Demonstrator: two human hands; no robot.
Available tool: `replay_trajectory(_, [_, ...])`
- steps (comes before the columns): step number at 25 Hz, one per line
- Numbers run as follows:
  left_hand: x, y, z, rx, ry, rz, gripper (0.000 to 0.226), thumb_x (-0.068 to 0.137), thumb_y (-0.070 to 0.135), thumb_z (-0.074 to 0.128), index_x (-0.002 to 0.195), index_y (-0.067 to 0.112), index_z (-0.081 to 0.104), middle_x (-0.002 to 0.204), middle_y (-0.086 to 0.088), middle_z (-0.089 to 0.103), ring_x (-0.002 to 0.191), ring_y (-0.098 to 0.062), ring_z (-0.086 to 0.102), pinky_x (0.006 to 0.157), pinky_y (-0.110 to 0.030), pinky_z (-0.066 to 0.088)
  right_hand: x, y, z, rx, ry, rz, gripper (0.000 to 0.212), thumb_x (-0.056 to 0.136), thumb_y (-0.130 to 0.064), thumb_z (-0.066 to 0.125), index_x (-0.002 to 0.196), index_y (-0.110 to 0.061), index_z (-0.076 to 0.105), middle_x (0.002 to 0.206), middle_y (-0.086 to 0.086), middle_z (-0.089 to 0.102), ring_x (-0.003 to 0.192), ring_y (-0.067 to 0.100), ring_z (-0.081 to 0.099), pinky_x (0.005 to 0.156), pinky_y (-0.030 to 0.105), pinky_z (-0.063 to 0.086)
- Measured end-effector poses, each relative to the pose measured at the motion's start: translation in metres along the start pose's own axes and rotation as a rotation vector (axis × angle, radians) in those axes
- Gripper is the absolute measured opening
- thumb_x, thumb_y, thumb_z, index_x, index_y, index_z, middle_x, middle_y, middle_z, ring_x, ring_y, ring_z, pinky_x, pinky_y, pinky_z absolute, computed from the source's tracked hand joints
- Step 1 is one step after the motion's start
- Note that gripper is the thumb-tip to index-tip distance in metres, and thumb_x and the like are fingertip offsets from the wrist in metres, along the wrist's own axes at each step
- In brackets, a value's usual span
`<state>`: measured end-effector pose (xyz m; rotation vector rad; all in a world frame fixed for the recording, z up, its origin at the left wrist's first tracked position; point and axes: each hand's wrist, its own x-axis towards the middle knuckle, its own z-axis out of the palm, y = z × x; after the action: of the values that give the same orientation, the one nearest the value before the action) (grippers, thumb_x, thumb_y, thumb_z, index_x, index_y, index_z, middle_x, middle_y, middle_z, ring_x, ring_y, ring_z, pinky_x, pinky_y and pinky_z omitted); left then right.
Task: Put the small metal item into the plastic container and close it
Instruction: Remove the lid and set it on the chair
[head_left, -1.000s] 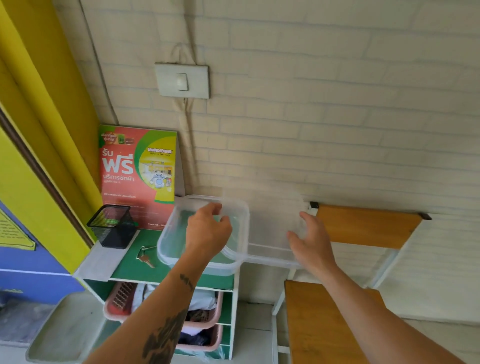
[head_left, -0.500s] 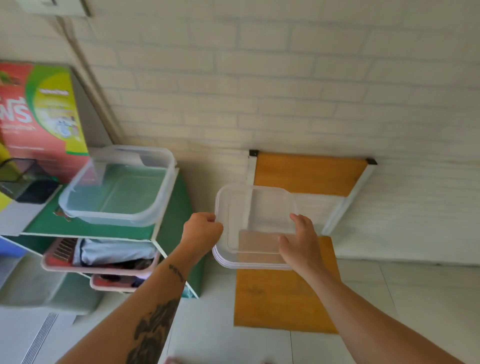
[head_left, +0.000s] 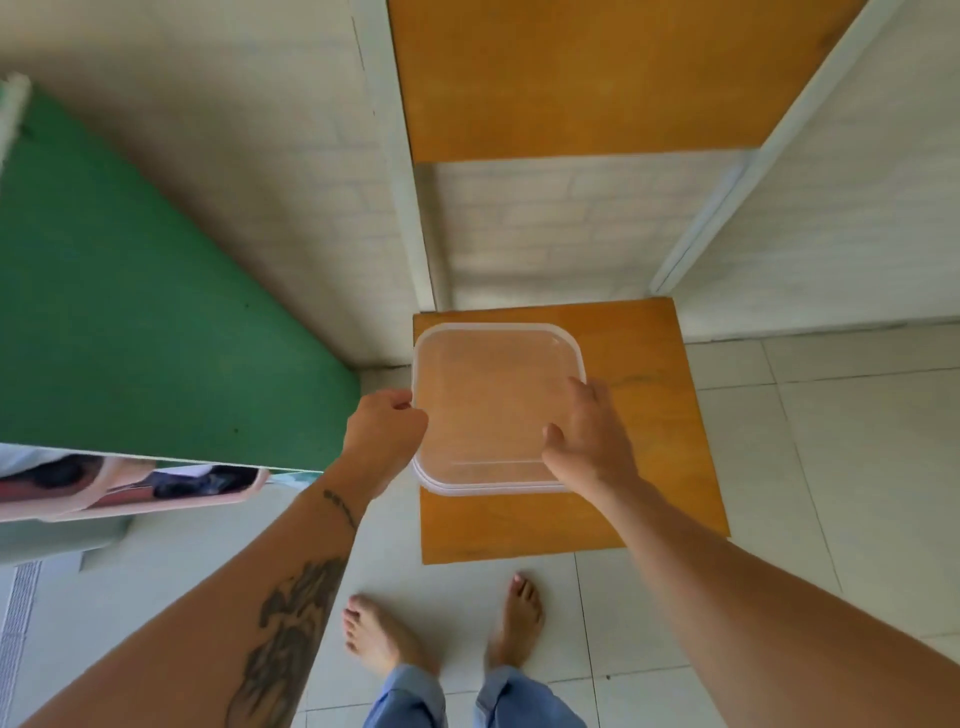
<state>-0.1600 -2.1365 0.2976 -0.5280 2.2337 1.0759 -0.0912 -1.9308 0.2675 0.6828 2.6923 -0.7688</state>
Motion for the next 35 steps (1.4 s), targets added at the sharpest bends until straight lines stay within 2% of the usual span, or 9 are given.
replay_trajectory(4, [0.026, -0.013, 0.037, 0.01, -0.052, 0.013, 0.025, 0.077, 0.004, 0.049, 0.088, 0.009, 0.071, 0.08, -0.014, 0.064, 0.067, -0.023, 0.053, 0.055, -0.026, 0.042, 0.021, 0.027, 0.021, -0.05, 0.016, 0.015, 0.068, 0.085, -0.028, 0.069, 0.142, -0.023, 0.032, 0.142, 0.002, 0.039, 0.121, 0.026, 0.052, 0.087, 0.039, 0.056])
replay_trajectory(6, [0.03, -0.017, 0.046, 0.016, -0.09, 0.01, 0.031, 0.08, 0.008, 0.05, 0.099, 0.02, 0.071, 0.099, -0.006, 0.069, 0.08, -0.02, 0.06, 0.059, -0.022, 0.047, 0.025, 0.035, 0.022, -0.046, -0.014, 0.01, 0.067, 0.085, -0.027, 0.07, 0.141, -0.022, 0.033, 0.14, 0.001, 0.039, 0.12, 0.025, 0.052, 0.087, 0.04, 0.057])
replay_trajectory(8, [0.026, -0.018, 0.05, 0.023, -0.139, -0.015, 0.05, 0.083, 0.011, 0.05, 0.13, 0.023, 0.061, 0.124, 0.0, 0.066, 0.086, -0.015, 0.065, 0.056, -0.019, 0.047, 0.024, 0.04, 0.018, -0.02, -0.063, -0.004, 0.065, 0.086, -0.024, 0.07, 0.141, -0.02, 0.036, 0.138, -0.001, 0.038, 0.119, 0.024, 0.052, 0.089, 0.037, 0.055])
replay_trajectory(11, [0.015, -0.016, 0.047, 0.065, -0.151, -0.036, 0.058, 0.089, 0.008, 0.051, 0.146, 0.019, 0.045, 0.142, -0.002, 0.054, 0.067, 0.003, 0.05, 0.044, -0.01, 0.037, 0.018, 0.037, 0.005, 0.0, -0.102, -0.038, 0.061, 0.089, -0.022, 0.067, 0.141, -0.017, 0.037, 0.141, -0.002, 0.038, 0.122, 0.022, 0.05, 0.095, 0.034, 0.049])
replay_trajectory(13, [0.003, -0.009, 0.038, 0.1, -0.134, -0.021, 0.058, 0.091, 0.007, 0.051, 0.147, 0.018, 0.043, 0.147, -0.002, 0.049, 0.065, 0.006, 0.043, 0.046, -0.01, 0.032, 0.012, 0.027, -0.01, 0.013, -0.108, -0.059, 0.061, 0.089, -0.023, 0.066, 0.143, -0.016, 0.037, 0.144, -0.001, 0.039, 0.126, 0.023, 0.048, 0.099, 0.035, 0.046])
replay_trajectory(16, [-0.019, 0.011, 0.013, 0.084, -0.098, 0.038, 0.048, 0.09, 0.009, 0.047, 0.136, 0.02, 0.057, 0.13, 0.0, 0.063, 0.075, -0.001, 0.054, 0.057, -0.014, 0.04, -0.001, 0.002, -0.037, 0.037, -0.138, -0.098, 0.065, 0.092, -0.025, 0.063, 0.148, -0.014, 0.031, 0.153, 0.0, 0.033, 0.135, 0.023, 0.041, 0.107, 0.036, 0.04])
replay_trajectory(20, [-0.068, 0.049, -0.043, 0.019, -0.042, 0.123, 0.039, 0.081, 0.016, 0.049, 0.111, 0.028, 0.07, 0.102, 0.005, 0.075, 0.09, -0.017, 0.069, 0.084, -0.034, 0.057, -0.032, -0.052, -0.09, 0.089, -0.166, -0.201, 0.062, 0.095, -0.029, 0.057, 0.15, -0.019, 0.03, 0.155, -0.003, 0.032, 0.139, 0.018, 0.035, 0.11, 0.032, 0.032])
replay_trajectory(27, [-0.179, 0.103, -0.151, -0.107, 0.109, 0.342, 0.03, 0.086, 0.009, 0.052, 0.103, 0.026, 0.07, 0.086, 0.007, 0.076, 0.08, -0.013, 0.072, 0.063, -0.024, 0.05, -0.088, -0.165, -0.18, 0.174, -0.139, -0.44, 0.056, 0.093, -0.028, 0.054, 0.146, -0.02, 0.039, 0.151, -0.002, 0.04, 0.136, 0.016, 0.04, 0.112, 0.037, 0.034])
replay_trajectory(35, [-0.24, 0.096, -0.256, -0.276, 0.353, 0.493, 0.023, 0.075, 0.02, 0.058, 0.084, 0.038, 0.069, 0.083, 0.005, 0.077, 0.081, -0.022, 0.074, 0.078, -0.042, 0.061, -0.116, -0.282, -0.206, 0.208, -0.141, -0.667, 0.058, 0.092, -0.032, 0.054, 0.147, -0.02, 0.038, 0.15, 0.001, 0.043, 0.134, 0.016, 0.042, 0.111, 0.041, 0.037])
